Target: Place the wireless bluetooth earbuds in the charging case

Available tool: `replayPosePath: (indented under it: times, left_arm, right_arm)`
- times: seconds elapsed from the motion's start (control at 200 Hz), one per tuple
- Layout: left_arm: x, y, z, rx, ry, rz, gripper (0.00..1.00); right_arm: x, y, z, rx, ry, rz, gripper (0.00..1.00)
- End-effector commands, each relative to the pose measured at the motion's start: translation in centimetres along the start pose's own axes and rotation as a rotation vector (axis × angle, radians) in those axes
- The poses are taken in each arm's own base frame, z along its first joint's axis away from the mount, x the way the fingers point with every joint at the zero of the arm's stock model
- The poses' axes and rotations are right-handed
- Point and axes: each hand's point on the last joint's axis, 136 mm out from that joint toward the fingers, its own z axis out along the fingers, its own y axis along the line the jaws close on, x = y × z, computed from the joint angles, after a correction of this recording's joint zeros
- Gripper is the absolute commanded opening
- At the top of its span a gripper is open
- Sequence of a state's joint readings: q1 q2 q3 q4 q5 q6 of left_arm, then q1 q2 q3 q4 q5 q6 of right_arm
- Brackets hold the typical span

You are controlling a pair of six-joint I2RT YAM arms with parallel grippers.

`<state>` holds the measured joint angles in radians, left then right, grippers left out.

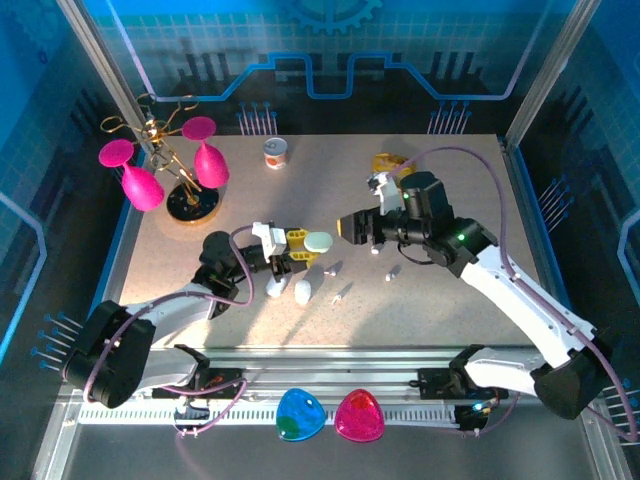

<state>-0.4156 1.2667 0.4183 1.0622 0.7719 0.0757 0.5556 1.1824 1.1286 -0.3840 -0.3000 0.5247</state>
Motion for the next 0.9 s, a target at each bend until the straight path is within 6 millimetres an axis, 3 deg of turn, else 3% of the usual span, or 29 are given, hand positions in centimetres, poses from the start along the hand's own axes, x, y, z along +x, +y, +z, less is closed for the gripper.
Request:
replayPosePath:
  times: [0.0, 0.205, 0.425, 0.675, 0.89]
  left_arm:
    - [-3.1, 0.6, 0.2, -0.030, -0.082, 0.070, 0.19]
    - [-3.5, 1.7, 0.7, -0.072, -0.102, 0.085, 0.19]
    - [-3.6, 1.8, 0.9, -0.076, -0.119, 0.080, 0.19]
    - [-3.1, 2.4, 1.0, -0.113, -0.104, 0.072, 0.19]
    - [-2.3, 2.3, 1.2, -0.109, -0.092, 0.065, 0.19]
  right_arm:
    - [0.0, 1.7, 0.7, -0.242, 0.017, 0.258, 0.65]
    - [-0.2, 4.0, 1.9, -0.482, 0.034, 0.446, 0.62]
    - [1.6, 2.9, 3.5, -0.515, 0.066, 0.556, 0.56]
    - [2.1, 4.0, 4.5, -0.613, 0.100, 0.620, 0.54]
    - [2.3, 3.3, 5.0, -0.613, 0.097, 0.661, 0.24]
